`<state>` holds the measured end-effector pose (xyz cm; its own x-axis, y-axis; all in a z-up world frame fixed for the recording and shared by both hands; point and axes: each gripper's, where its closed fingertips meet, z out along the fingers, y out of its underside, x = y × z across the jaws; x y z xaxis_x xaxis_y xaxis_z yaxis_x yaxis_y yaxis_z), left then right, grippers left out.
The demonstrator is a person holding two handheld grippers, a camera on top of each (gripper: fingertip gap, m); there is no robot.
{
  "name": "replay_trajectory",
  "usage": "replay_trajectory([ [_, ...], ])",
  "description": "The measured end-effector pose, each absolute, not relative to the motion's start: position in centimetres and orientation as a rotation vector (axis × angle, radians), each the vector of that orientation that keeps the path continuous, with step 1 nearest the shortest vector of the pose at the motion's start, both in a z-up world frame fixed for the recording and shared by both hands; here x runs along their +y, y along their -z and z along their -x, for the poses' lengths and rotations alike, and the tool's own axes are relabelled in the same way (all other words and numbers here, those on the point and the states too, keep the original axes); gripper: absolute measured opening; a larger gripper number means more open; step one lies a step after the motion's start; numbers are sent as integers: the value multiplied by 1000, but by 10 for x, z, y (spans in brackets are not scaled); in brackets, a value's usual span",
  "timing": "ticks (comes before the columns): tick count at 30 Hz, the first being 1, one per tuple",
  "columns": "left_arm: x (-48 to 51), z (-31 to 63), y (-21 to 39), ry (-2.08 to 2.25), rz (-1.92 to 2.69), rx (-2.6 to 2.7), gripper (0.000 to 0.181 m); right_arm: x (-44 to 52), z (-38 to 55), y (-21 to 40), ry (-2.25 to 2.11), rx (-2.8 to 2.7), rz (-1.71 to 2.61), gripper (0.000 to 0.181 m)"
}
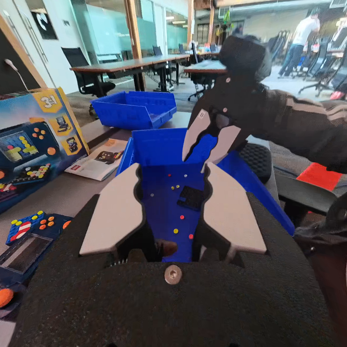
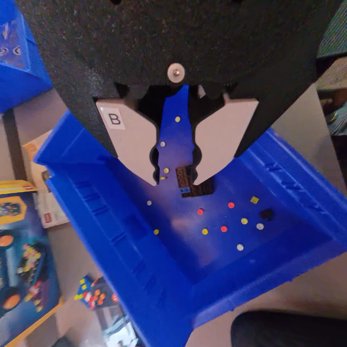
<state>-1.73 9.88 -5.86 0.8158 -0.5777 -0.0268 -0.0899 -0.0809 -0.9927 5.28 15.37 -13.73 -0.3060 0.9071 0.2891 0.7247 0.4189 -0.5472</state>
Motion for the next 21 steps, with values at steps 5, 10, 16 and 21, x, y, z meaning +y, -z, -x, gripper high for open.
replay_trajectory([
  [5, 84, 24, 43, 539, 1427, 374, 107, 149, -56, 169, -429, -2382, 1418, 54],
  [10, 62, 24, 29, 517, 1229, 388, 102, 146, -51, 194, -364, -2536, 1478, 62],
  [16, 52, 27, 31, 578, 1204, 359, 89, 148, -57, 220, -186, -2636, 1505, 64],
  [21, 58, 36, 39, 633, 1250, 271, 62, 144, -43, 207, -237, -2556, 1305, 53],
])
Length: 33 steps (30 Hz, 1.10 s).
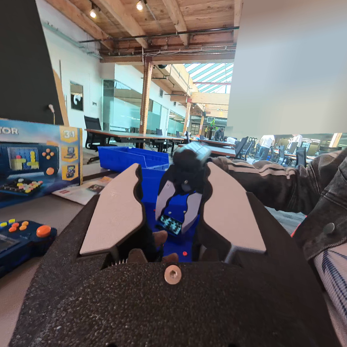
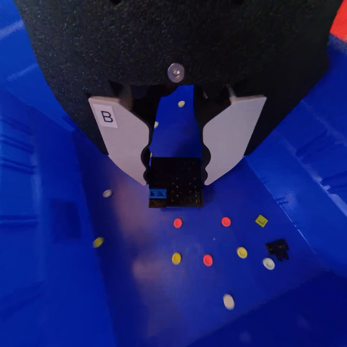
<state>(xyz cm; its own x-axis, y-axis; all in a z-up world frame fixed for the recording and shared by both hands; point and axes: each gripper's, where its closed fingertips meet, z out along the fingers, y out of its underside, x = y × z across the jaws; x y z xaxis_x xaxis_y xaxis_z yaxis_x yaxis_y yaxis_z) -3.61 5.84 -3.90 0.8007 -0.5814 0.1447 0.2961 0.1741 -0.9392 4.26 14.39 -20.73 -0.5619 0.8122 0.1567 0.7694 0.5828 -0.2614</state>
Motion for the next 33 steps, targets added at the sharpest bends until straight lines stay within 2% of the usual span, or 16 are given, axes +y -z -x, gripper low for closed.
replay_trajectory([
  [4, 69, 39, 53, 682, 1373, 178, 55, 129, -10, 142, -216, -2238, 796, 52],
  [8, 76, 20, 67, 775, 1519, 203, 26, 100, 1, 84, -85, -1931, 429, 52],
  [20, 76, -5, 50, 675, 1453, 373, 6, 81, -3, 65, 58, -1787, 279, 52],
  [25, 77, 3, 47, 359, 1385, 476, 7, 75, -8, 56, -442, -1784, 526, 43],
  [26, 76, 8, 41, 276, 1339, 465, 7, 81, -8, 49, -571, -1731, 653, 44],
  [28, 69, 18, 23, 134, 1210, 427, 7, 87, -5, 41, -897, -1608, 940, 61],
  [31, 60, 19, 6, 4, 1076, 412, 6, 87, -2, 11, -1388, -1176, 1132, 41],
  [33, 60, 14, 3, 2, 1059, 408, 6, 81, 0, 0, -1438, -1044, 1077, 41],
])
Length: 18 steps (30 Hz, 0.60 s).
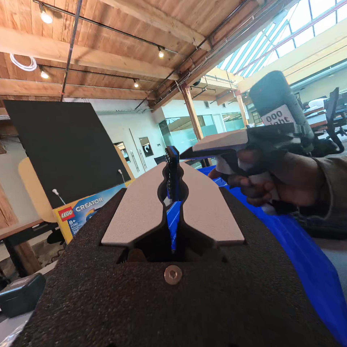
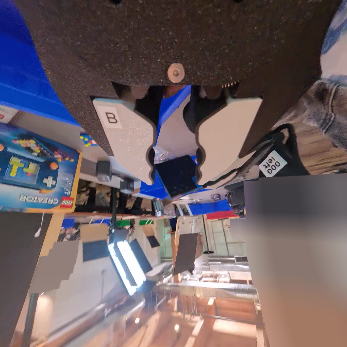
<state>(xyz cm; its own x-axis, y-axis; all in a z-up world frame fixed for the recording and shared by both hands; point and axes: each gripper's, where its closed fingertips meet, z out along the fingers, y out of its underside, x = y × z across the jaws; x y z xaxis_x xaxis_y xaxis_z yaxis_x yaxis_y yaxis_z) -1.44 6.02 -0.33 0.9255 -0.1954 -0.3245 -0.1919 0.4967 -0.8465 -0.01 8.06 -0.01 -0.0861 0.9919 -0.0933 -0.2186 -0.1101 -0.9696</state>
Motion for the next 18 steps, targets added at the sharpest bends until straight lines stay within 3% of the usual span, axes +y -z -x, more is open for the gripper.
replay_trajectory([
  [2, 61, 11, 3, 13, 1057, 405, 6, 73, 8, 2, -1324, -1050, 1049, 54],
  [6, 55, 5, 2, 58, 1032, 417, 6, 70, 7, -1, -1162, -1022, 973, 38],
  [18, 55, 1, 14, 187, 1102, 504, 7, 69, 3, 7, -842, -1147, 854, 33],
])
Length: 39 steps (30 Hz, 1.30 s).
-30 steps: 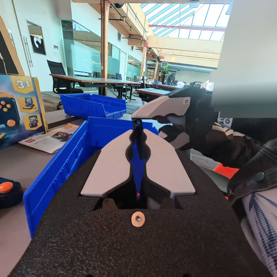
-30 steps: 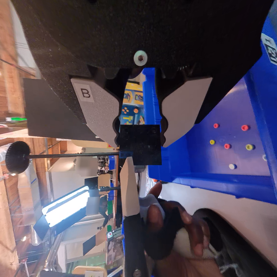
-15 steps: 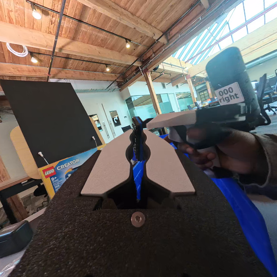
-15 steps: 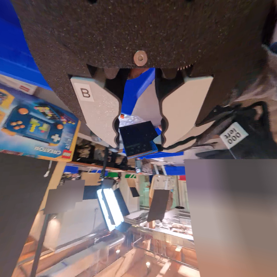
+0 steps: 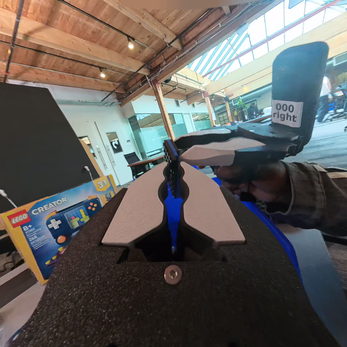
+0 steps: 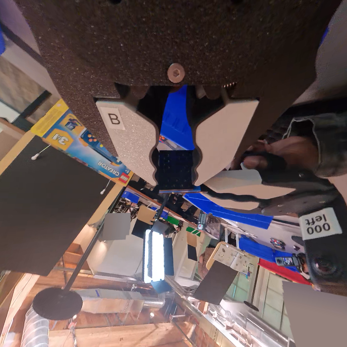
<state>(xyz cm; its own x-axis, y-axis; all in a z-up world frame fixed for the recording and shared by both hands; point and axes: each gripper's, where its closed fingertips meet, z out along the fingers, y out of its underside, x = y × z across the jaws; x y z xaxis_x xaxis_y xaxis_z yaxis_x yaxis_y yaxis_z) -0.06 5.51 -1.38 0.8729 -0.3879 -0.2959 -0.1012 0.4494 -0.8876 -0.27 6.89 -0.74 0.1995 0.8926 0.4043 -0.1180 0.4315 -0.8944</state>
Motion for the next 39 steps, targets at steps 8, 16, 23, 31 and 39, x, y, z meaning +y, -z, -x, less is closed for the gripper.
replay_trajectory([
  [8, 59, 0, 20, 275, 1217, 466, 7, 73, 2, 14, -714, -1213, 841, 33],
  [16, 75, -3, 29, 685, 1348, 184, 7, 83, -5, 15, -424, -1205, 757, 32],
  [23, 93, -5, 46, 923, 1430, -40, 8, 94, -10, 24, -194, -1243, 707, 31],
  [31, 97, -9, 74, 1111, 1601, -118, 9, 93, -12, 43, 7, -1439, 576, 31],
  [39, 93, 2, 87, 773, 1716, 72, 4, 95, -17, 73, -302, -1685, 734, 0],
])
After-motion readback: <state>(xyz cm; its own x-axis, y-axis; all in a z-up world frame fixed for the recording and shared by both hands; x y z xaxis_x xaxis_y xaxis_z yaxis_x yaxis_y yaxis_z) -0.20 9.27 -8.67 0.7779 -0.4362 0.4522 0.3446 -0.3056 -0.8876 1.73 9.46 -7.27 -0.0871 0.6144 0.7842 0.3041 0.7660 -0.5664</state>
